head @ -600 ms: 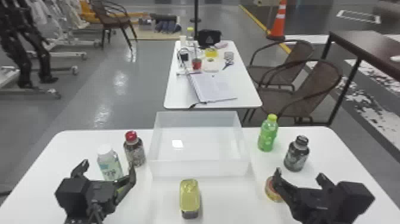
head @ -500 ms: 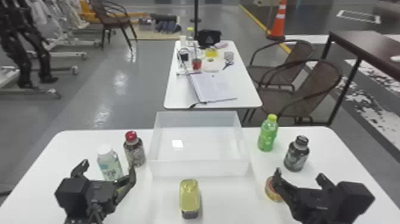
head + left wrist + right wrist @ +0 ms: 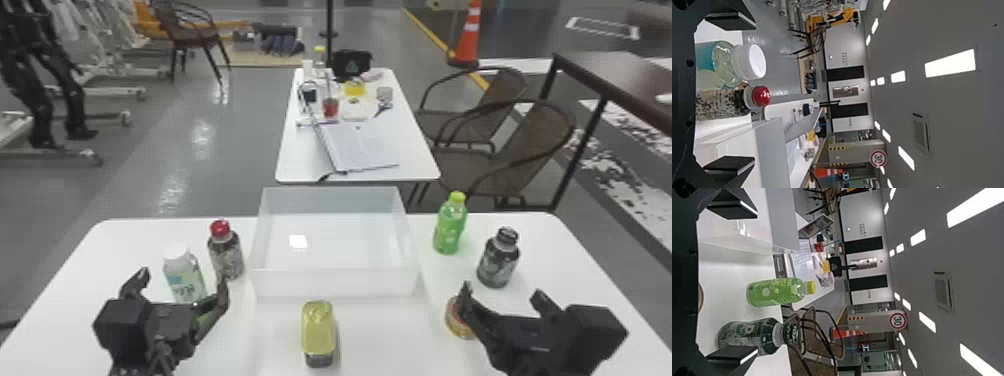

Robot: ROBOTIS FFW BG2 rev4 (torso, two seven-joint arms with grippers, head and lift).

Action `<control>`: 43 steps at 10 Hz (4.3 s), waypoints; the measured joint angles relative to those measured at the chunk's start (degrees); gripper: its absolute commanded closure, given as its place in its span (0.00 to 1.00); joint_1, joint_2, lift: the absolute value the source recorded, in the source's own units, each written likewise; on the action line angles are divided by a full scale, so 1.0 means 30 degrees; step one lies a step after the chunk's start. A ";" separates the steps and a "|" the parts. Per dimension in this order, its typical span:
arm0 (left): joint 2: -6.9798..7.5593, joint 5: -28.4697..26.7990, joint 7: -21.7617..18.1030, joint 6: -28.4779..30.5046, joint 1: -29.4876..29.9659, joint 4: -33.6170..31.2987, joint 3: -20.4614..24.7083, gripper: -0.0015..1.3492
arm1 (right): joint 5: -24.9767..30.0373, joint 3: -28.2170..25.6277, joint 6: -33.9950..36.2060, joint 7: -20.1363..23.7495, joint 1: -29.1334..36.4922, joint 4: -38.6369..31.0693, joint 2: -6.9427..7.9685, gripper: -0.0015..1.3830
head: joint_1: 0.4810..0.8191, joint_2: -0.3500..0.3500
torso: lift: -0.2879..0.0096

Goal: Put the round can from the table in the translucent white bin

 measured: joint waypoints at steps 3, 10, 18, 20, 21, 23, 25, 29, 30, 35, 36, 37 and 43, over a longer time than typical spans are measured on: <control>0.0000 0.0000 0.0000 0.0029 0.0022 -0.0001 0.0013 0.08 | -0.0336 -0.0003 -0.0176 -0.0148 -0.0035 0.0390 0.0047 0.07 | 0.20 0.50 | 0.63; 0.0000 0.0000 0.0000 -0.0076 0.0080 -0.0020 0.0062 0.08 | -0.2126 -0.0498 -0.0210 -0.1085 0.0348 0.2185 0.0087 0.07 | 0.20 0.50 | 0.63; 0.0000 0.0023 -0.0002 -0.0142 0.0022 -0.0008 0.0084 0.08 | -0.1557 -0.0444 -0.0951 0.0898 -0.1610 0.5500 0.0080 0.07 | 0.20 0.50 | 0.63; 0.0000 0.0045 -0.0001 -0.0209 -0.0005 0.0000 0.0110 0.08 | -0.1383 -0.0440 -0.0853 0.0943 -0.1973 0.5956 0.0083 0.06 | 0.20 0.50 | 0.63; 0.0000 0.0087 -0.0002 -0.0246 -0.0030 0.0000 0.0125 0.08 | -0.1170 -0.0441 -0.0531 0.0946 -0.2175 0.6087 0.0076 0.07 | 0.20 0.50 | 0.63; 0.0000 0.0139 0.0000 -0.0299 -0.0098 0.0000 0.0133 0.08 | -0.0672 -0.0442 -0.0303 0.1211 -0.2737 0.6642 0.0059 0.07 | 0.20 0.50 | 0.63; 0.0000 0.0215 -0.0002 -0.0370 -0.0158 0.0015 0.0132 0.08 | -0.0245 -0.0442 -0.0275 0.1721 -0.3479 0.7522 0.0024 0.07 | 0.20 0.50 | 0.63; 0.0000 0.0417 -0.0004 -0.0509 -0.0241 0.0057 0.0179 0.08 | -0.0193 -0.0441 -0.0168 0.1875 -0.4266 0.8929 -0.0001 0.06 | 0.20 0.50 | 0.63; 0.0000 0.0436 -0.0009 -0.0534 -0.0234 0.0058 0.0185 0.08 | -0.0205 -0.0443 -0.0103 0.1874 -0.4372 0.9145 -0.0012 0.06 | 0.20 0.50 | 0.63; 0.0000 0.0612 -0.0001 -0.0771 -0.0212 0.0101 0.0247 0.08 | 0.0132 -0.0440 0.0015 0.2050 -0.5210 1.0419 -0.0059 0.07 | 0.20 0.50 | 0.63; 0.0000 0.0642 -0.0008 -0.0814 -0.0212 0.0115 0.0256 0.08 | 0.0185 -0.0440 0.0019 0.2051 -0.5343 1.0632 -0.0067 0.07 | 0.20 0.50 | 0.63; 0.0000 0.0664 -0.0007 -0.0855 -0.0212 0.0121 0.0284 0.08 | 0.0260 -0.0440 0.0020 0.2118 -0.5535 1.0918 -0.0094 0.08 | 0.20 0.50 | 0.63; 0.0000 0.0760 -0.0017 -0.0913 -0.0183 0.0213 0.0312 0.08 | 0.0567 -0.0236 -0.1038 0.4073 -0.7041 1.3084 -0.0066 0.68 | 0.20 0.50 | 0.63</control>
